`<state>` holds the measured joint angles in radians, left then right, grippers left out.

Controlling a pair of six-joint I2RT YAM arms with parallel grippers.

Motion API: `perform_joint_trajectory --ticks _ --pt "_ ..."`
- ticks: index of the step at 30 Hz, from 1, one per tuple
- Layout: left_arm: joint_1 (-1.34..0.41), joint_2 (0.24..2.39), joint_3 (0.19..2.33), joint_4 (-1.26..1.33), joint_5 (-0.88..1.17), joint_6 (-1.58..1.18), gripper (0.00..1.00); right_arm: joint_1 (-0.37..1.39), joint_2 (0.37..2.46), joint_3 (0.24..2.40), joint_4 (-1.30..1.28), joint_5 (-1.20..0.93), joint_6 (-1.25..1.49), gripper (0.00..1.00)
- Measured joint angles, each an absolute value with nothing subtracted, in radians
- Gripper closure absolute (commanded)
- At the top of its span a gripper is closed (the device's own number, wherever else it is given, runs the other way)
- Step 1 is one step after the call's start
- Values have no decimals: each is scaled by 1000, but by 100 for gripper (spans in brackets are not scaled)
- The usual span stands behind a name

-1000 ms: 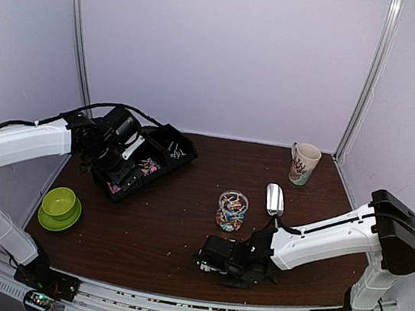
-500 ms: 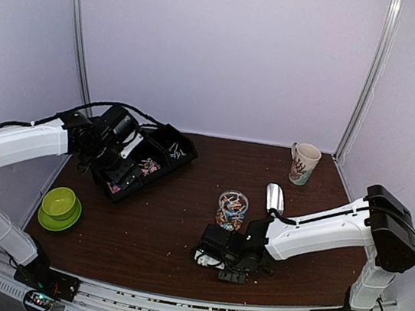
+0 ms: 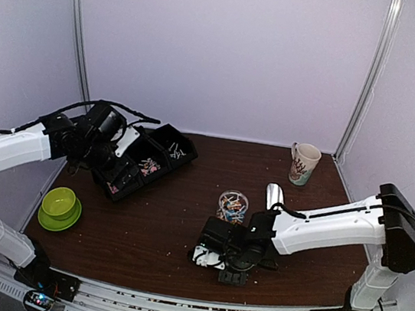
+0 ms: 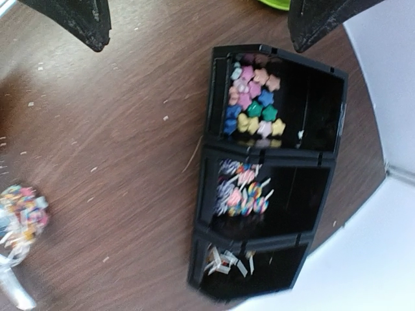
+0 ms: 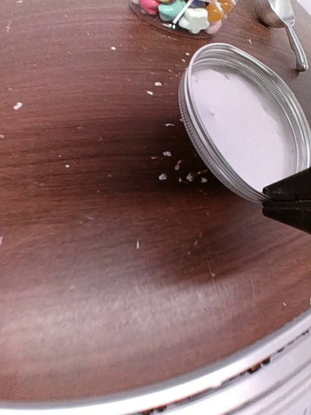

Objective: Pack the candies
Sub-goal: Pick up the box lid from the center of the board, then pass from the right arm to the left

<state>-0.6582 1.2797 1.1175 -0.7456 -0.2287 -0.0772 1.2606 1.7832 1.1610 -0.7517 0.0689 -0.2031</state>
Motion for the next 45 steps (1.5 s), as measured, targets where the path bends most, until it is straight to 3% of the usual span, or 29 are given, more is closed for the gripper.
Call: perform_joint_trajectory --ticks 9,21,45 --pt "-678 1089 1018 -588 6 28 2 1245 1594 1216 -749 -154 -216 100" --pt "-797 976 906 -471 311 206 9 1237 1529 1259 -690 -510 -222 100" --pt "-1098 1077 948 -494 368 595 15 1164 1473 1223 -497 -907 -153 100"
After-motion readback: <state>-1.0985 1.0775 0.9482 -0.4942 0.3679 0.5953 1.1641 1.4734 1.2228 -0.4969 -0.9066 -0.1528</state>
